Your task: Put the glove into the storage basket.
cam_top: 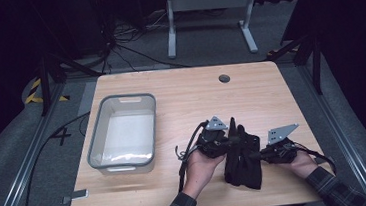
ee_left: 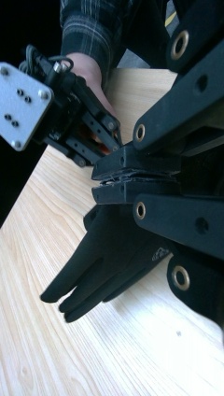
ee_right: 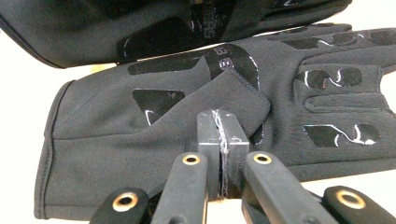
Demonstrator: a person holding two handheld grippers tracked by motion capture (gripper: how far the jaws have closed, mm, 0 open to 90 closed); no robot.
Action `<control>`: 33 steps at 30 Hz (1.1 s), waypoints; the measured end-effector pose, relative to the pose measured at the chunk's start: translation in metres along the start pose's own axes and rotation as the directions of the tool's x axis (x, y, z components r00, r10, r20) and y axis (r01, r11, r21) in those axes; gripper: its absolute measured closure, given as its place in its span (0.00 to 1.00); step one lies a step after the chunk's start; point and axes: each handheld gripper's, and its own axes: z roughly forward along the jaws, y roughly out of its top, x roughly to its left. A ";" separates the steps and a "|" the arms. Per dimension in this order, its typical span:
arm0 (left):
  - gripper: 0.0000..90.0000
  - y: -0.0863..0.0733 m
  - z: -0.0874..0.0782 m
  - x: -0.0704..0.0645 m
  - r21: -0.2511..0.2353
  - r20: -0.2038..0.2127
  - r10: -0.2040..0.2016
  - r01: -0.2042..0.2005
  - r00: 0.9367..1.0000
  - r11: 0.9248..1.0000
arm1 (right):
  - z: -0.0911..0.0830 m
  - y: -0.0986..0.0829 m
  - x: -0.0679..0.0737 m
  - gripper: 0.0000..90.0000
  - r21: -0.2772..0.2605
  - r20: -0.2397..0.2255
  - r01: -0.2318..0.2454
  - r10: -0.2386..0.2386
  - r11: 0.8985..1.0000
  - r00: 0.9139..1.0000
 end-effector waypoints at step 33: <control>0.86 -0.007 0.071 -0.008 0.116 0.097 0.009 -0.020 0.995 0.993 | -0.048 -0.018 -0.032 0.95 -0.099 0.179 -0.084 0.101 0.992 0.979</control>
